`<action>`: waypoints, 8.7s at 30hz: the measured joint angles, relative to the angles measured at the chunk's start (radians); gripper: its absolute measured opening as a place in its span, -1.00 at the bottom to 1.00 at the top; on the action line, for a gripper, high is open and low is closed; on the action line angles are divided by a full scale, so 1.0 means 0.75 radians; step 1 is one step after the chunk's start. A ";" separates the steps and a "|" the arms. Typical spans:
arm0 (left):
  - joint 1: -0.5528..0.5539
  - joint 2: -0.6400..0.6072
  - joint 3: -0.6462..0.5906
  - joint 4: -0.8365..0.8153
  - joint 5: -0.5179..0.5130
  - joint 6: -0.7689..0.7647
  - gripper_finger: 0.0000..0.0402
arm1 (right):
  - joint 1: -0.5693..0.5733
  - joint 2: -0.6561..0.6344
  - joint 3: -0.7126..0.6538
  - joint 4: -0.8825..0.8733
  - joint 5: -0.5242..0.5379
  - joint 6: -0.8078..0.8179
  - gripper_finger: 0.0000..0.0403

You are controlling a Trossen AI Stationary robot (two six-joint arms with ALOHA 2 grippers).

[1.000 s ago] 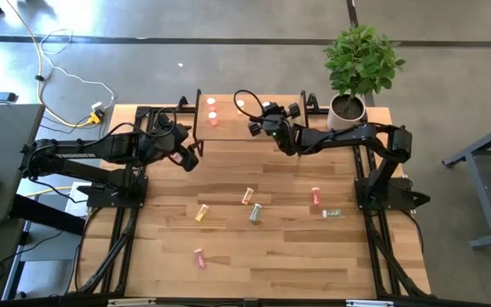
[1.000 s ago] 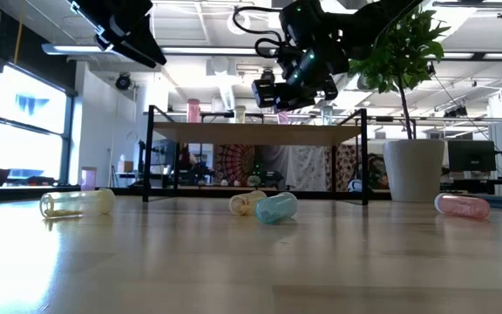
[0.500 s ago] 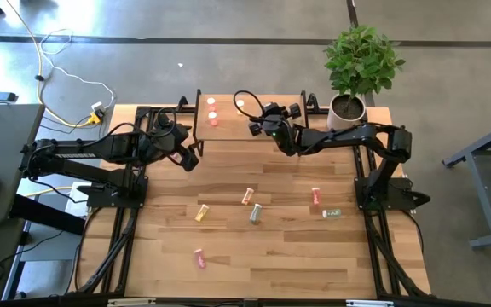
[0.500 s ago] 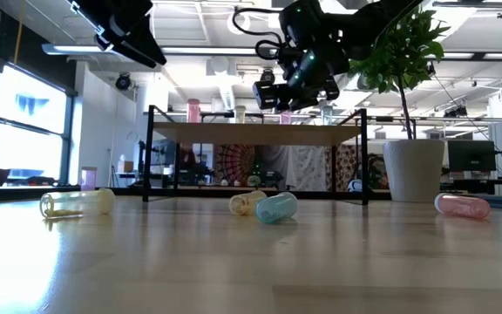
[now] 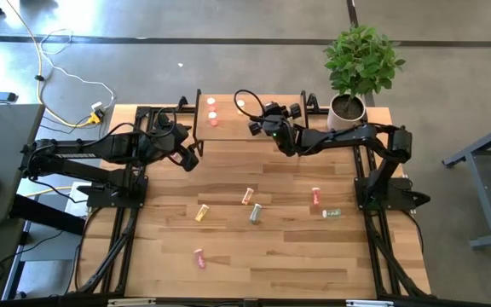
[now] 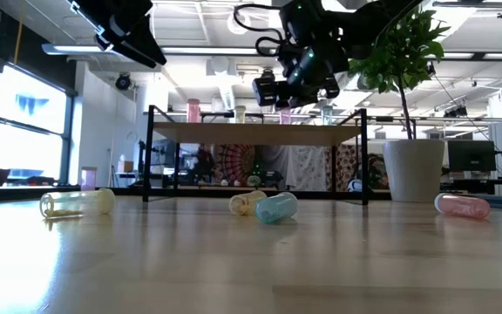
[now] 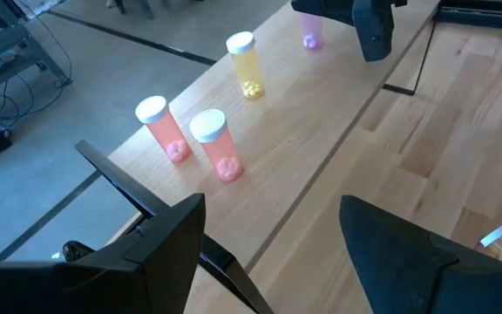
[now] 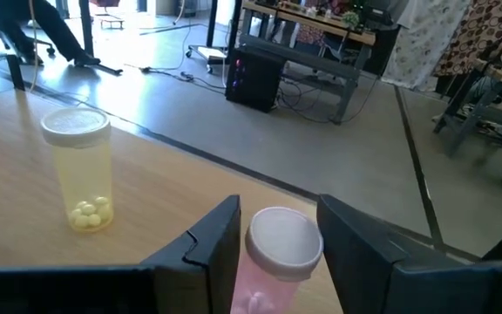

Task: Pick and place medicine bottles onto shelf by color
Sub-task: Put the bottom yellow pill bottle aligned with the yellow pill bottle on the shelf

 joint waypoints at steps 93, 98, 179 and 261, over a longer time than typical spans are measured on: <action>-0.760 0.761 0.017 -0.260 0.486 -1.579 0.28 | 0.185 -0.377 0.342 -0.772 -1.051 0.035 -0.28; -0.756 0.850 0.017 -0.238 0.480 -1.622 0.28 | 0.163 -0.376 0.344 -0.801 -1.055 0.011 -0.28; -0.324 0.163 0.021 0.581 0.188 -0.162 -0.51 | 0.071 -0.220 0.608 -0.643 -1.577 0.167 0.07; -0.085 0.210 0.022 0.837 0.469 0.140 -0.51 | 0.141 -0.167 0.608 -0.604 -1.504 0.012 -0.26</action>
